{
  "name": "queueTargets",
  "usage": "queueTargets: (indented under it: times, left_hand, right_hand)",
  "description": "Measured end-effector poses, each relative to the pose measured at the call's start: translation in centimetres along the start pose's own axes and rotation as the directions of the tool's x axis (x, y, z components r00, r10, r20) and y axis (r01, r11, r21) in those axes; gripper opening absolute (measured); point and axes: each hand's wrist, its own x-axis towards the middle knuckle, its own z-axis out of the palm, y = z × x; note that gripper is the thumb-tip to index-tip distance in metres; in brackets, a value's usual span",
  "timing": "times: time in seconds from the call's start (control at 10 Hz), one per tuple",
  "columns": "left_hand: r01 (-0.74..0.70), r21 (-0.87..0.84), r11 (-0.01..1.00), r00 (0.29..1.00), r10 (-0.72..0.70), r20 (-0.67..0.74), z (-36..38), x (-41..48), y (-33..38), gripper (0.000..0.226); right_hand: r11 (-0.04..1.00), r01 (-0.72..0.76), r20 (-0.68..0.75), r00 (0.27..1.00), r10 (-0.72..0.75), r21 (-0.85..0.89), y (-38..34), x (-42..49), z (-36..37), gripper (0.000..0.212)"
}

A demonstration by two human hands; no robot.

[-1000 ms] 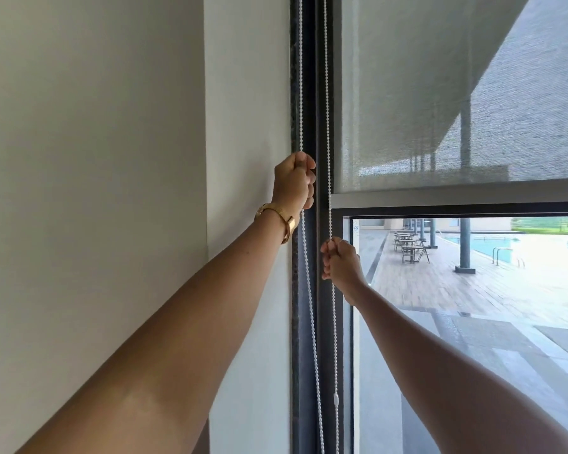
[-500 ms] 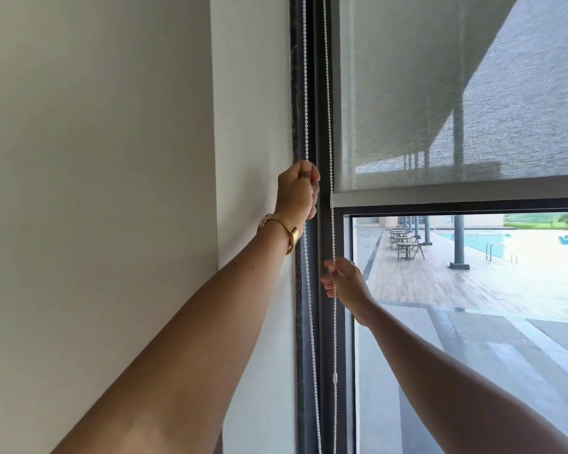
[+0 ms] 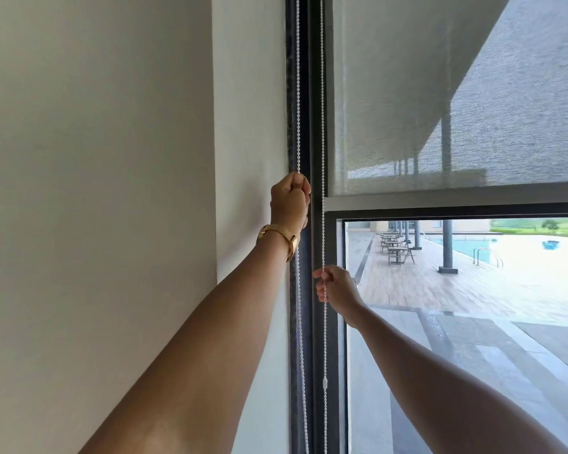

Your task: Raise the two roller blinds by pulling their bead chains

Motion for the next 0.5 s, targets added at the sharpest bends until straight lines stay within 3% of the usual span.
queueTargets:
  times: [0.3,0.4,0.5]
  left_hand:
    - [-0.052,0.138,0.989,0.998,0.048,0.028,0.6,-0.4,0.0,0.028]
    - [-0.019,0.139,0.990,1.000,0.020,-0.007,1.1,-1.4,-1.6,0.024]
    - [-0.028,0.346,0.938,0.983,0.089,-0.163,1.6,-3.4,-3.5,0.037]
  right_hand:
    - [0.998,-0.042,0.018,0.999,0.043,-0.045,-1.8,-0.3,0.0,0.028]
    - [0.981,0.027,0.016,1.000,-0.025,-0.193,-2.1,-1.2,-1.2,0.030]
    - [0.918,0.080,-0.078,0.990,-0.120,-0.388,-2.5,-2.3,-3.2,0.024]
